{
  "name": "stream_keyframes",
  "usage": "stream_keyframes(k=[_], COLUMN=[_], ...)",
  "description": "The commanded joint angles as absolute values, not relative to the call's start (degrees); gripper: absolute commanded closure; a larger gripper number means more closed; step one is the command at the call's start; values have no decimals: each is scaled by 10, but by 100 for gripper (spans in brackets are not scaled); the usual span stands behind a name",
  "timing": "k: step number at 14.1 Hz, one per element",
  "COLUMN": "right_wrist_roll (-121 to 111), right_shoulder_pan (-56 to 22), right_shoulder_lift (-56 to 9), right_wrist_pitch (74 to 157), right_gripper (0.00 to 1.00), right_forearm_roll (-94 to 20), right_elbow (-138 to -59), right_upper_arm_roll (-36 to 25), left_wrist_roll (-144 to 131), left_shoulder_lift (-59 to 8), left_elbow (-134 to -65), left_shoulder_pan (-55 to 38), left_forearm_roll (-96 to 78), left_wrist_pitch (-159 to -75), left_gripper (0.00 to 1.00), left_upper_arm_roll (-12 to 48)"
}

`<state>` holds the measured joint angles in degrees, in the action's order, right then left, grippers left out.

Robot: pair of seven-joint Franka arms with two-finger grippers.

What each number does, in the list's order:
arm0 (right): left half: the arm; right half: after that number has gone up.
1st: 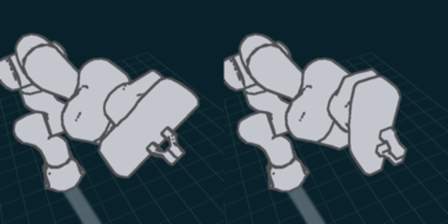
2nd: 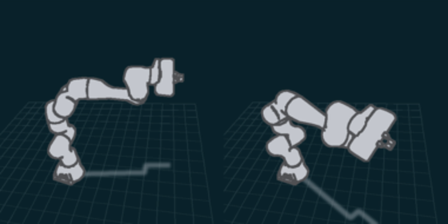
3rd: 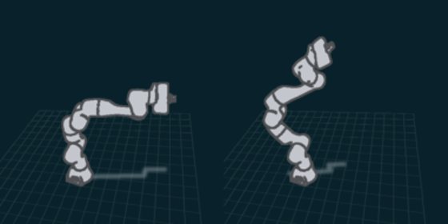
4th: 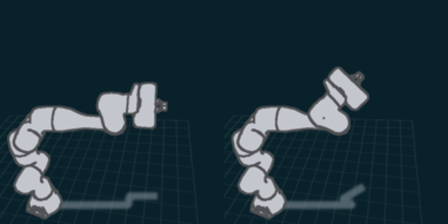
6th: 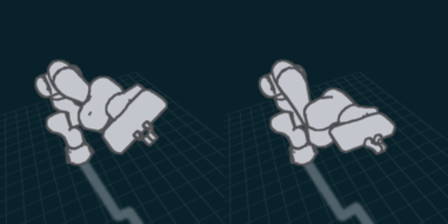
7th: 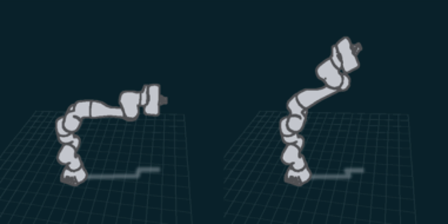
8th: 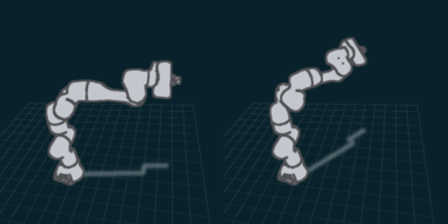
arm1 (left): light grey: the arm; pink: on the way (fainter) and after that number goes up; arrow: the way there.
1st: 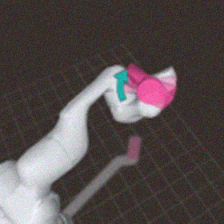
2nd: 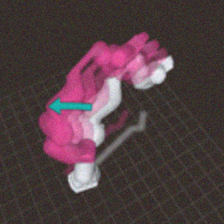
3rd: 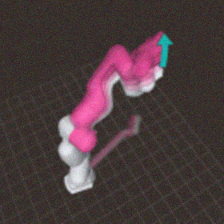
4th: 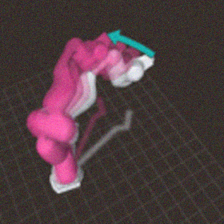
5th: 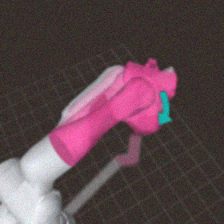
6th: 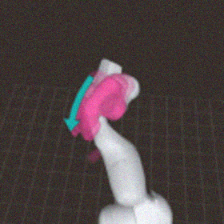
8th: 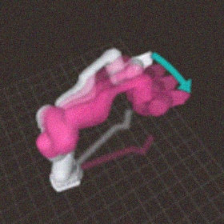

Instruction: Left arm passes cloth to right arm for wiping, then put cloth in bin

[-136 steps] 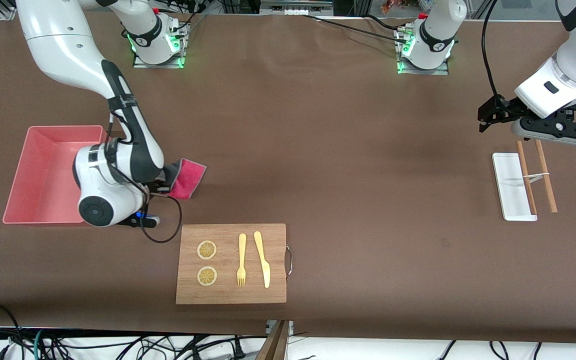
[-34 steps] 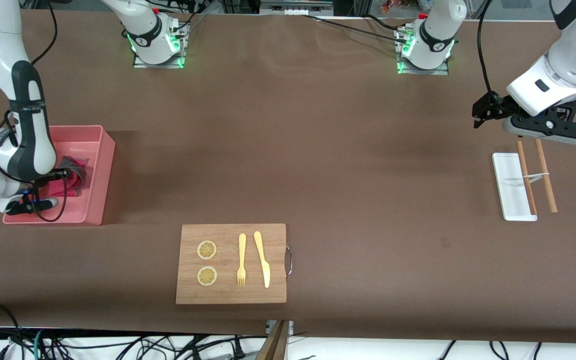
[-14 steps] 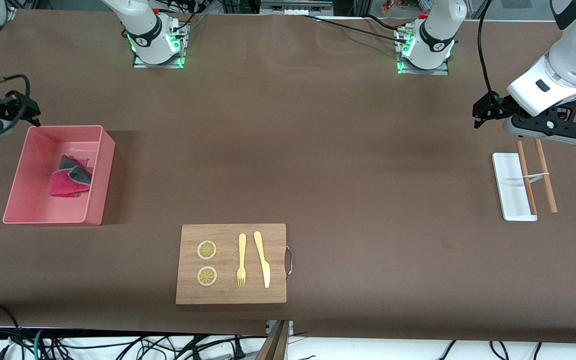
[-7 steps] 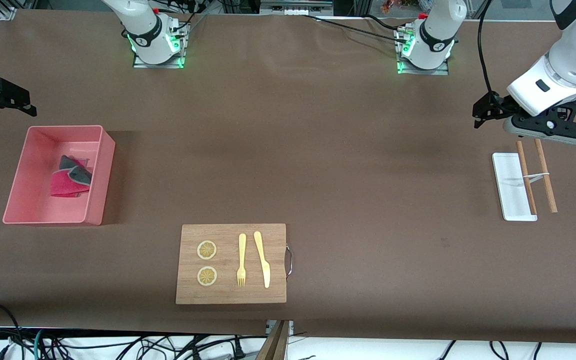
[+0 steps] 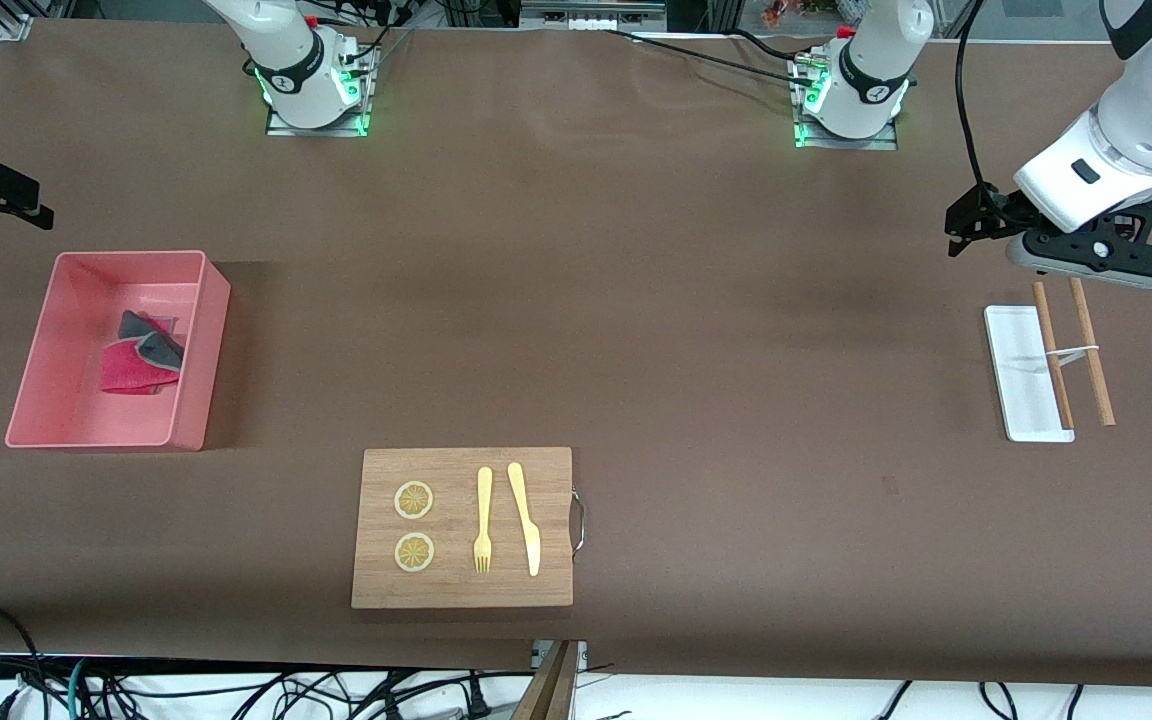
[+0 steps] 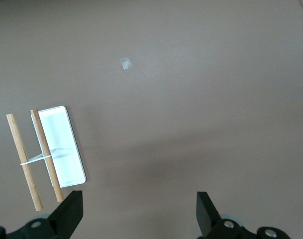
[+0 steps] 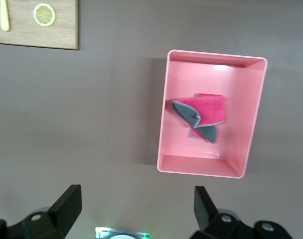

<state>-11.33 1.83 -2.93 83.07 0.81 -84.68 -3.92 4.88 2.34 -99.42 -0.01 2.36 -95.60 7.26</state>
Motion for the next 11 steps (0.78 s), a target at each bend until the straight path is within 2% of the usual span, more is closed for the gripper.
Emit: stream_keyframes(k=[1, 11], right_wrist_roll=[-109, -105], right_shoulder_pan=[19, 19], right_shoulder_lift=[-19, -36], right_wrist_pitch=[823, 804], right_gripper=[0, 0], right_forearm_roll=[44, 45], right_elbow=[-855, -835], right_upper_arm_roll=[-31, -33], left_wrist_roll=[50, 50], left_shoulder_lift=[26, 26], left_elbow=[-989, -989], left_shoulder_pan=[4, 4], left_forearm_roll=[17, 17], left_wrist_pitch=[-947, -947], left_gripper=[0, 0], left_upper_arm_roll=[74, 74])
